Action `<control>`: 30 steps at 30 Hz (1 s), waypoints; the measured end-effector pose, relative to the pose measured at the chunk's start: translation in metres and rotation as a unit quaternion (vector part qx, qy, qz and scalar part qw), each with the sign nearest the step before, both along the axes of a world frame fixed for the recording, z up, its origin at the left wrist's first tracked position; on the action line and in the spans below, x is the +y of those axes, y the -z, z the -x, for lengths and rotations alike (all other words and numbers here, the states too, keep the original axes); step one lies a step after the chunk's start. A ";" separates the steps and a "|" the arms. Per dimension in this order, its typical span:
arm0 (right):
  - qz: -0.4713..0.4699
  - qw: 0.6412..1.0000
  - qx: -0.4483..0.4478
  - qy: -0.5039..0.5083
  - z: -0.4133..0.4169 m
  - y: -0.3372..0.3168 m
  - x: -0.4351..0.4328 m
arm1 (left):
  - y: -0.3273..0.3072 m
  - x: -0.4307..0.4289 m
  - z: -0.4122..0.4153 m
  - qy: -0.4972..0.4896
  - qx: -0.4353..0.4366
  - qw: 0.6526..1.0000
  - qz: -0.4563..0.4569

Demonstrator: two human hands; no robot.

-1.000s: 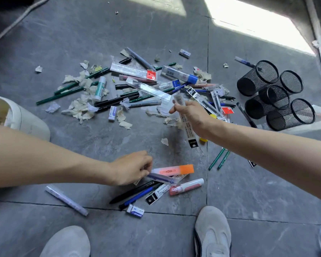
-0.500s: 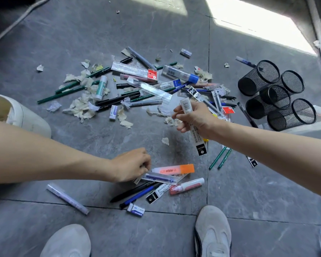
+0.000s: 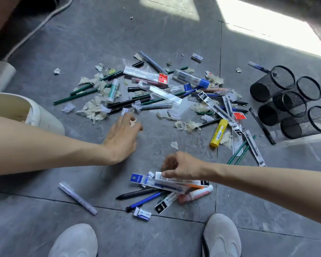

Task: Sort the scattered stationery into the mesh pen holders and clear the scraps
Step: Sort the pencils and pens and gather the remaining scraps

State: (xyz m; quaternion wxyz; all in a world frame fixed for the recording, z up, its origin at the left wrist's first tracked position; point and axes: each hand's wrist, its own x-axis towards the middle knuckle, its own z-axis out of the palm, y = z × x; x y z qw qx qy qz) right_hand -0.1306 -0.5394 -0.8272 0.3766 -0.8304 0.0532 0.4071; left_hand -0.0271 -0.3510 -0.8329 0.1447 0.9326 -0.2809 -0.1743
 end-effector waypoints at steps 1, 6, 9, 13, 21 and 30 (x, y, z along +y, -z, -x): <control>0.007 1.000 0.000 -0.013 -0.002 -0.001 0.001 | 0.001 0.000 -0.004 -0.031 -0.014 0.999 -0.004; -0.001 0.999 0.032 -0.034 -0.011 0.003 0.007 | 0.008 -0.002 -0.025 -0.163 -0.024 0.986 -0.026; 0.015 0.997 -0.002 -0.079 -0.014 0.002 0.010 | 0.012 0.002 -0.033 -0.109 -0.038 0.991 -0.065; 0.093 0.982 -0.107 -0.128 -0.018 0.006 0.003 | 0.017 0.018 -0.023 -0.045 -0.062 0.994 -0.079; 0.178 0.918 -0.283 -0.211 -0.025 0.017 -0.021 | 0.010 0.035 0.056 0.075 0.037 0.996 -0.039; 0.116 0.911 -0.356 -0.174 -0.056 0.023 -0.019 | 0.021 0.016 -0.014 0.012 0.052 0.997 -0.052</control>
